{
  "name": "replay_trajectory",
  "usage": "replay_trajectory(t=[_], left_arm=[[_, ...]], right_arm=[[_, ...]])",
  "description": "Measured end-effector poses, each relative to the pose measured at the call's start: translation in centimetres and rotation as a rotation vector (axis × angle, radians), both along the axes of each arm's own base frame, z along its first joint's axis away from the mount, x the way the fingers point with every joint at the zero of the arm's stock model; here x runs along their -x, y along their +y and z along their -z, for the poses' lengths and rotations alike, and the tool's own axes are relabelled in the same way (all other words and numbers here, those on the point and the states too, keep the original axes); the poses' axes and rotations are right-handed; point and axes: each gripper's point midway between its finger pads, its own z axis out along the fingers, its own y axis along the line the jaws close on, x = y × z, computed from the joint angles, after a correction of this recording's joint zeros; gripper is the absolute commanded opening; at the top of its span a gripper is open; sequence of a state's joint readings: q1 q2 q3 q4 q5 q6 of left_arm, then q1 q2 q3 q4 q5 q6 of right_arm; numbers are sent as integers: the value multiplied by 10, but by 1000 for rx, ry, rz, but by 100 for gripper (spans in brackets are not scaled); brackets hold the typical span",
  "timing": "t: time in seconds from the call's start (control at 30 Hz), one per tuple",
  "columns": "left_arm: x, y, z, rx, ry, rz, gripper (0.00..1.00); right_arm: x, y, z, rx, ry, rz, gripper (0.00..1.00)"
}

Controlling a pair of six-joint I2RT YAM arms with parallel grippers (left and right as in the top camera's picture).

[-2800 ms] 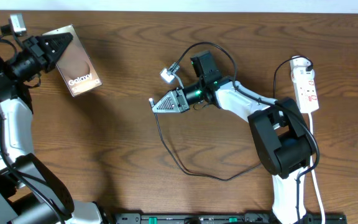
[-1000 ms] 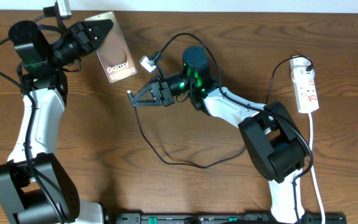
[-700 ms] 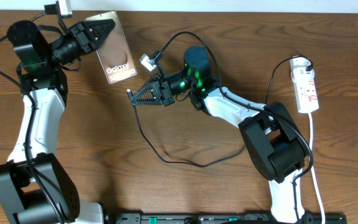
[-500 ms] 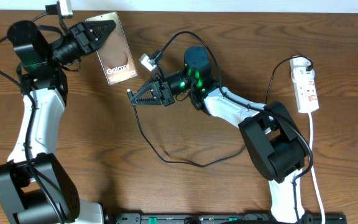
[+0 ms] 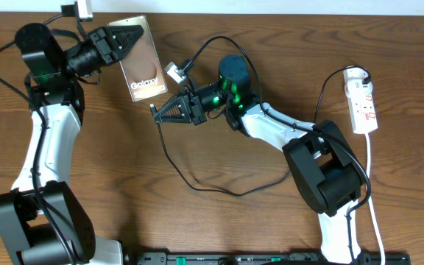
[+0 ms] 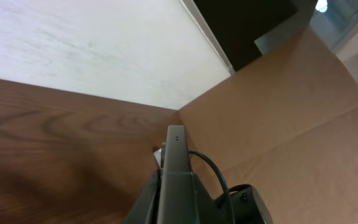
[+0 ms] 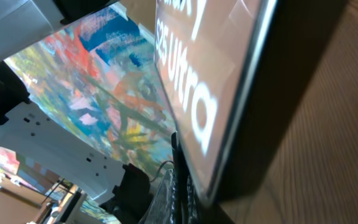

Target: Plug charger to phone and switch on socket

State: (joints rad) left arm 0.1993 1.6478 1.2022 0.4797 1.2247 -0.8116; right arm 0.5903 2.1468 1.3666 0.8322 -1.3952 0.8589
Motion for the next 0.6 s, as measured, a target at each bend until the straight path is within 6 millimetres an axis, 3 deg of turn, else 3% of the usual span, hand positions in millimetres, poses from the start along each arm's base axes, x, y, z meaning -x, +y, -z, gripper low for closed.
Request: replay_trajectory(t=[0.6], left_arm=[[1, -4, -1, -1, -4, 13, 8]], right_arm=[[-10, -8, -8, -30, -33, 26, 1]])
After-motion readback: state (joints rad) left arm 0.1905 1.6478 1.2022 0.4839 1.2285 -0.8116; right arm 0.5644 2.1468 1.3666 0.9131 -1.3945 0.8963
